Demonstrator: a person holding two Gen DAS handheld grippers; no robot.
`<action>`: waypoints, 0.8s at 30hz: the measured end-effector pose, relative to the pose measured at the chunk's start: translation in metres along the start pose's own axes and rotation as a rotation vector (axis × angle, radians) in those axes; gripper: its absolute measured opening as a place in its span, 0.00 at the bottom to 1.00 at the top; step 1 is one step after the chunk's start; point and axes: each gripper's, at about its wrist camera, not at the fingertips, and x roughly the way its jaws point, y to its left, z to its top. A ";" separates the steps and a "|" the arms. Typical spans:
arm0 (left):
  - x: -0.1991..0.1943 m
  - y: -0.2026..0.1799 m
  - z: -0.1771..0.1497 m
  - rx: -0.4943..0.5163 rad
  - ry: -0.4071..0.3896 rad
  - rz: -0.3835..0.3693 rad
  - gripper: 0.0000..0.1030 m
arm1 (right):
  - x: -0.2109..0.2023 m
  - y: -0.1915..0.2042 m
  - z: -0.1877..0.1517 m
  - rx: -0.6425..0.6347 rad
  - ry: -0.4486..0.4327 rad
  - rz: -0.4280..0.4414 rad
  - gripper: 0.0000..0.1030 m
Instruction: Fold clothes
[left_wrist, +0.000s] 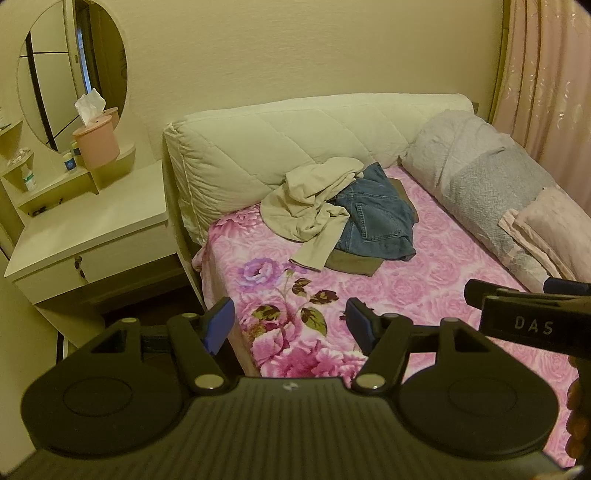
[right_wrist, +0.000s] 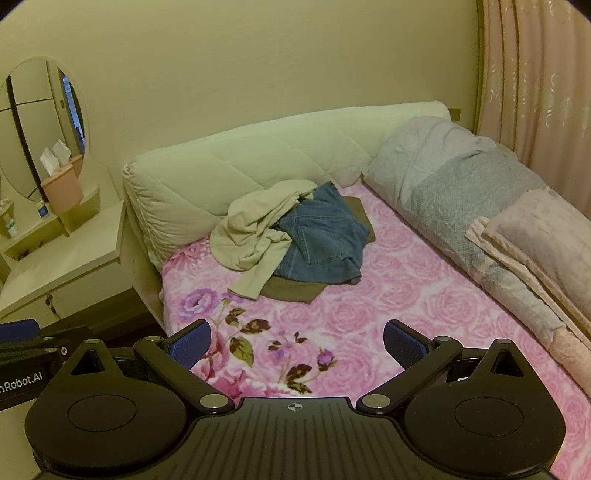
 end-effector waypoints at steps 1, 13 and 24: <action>0.000 0.000 0.000 -0.001 0.000 0.001 0.61 | 0.000 0.000 0.000 0.000 0.001 0.000 0.99; 0.001 0.003 0.001 -0.007 -0.001 -0.004 0.61 | 0.001 -0.004 0.000 0.005 -0.004 -0.001 0.99; -0.001 0.006 0.016 0.002 -0.030 0.030 0.61 | 0.000 -0.004 0.015 0.020 -0.045 0.044 0.99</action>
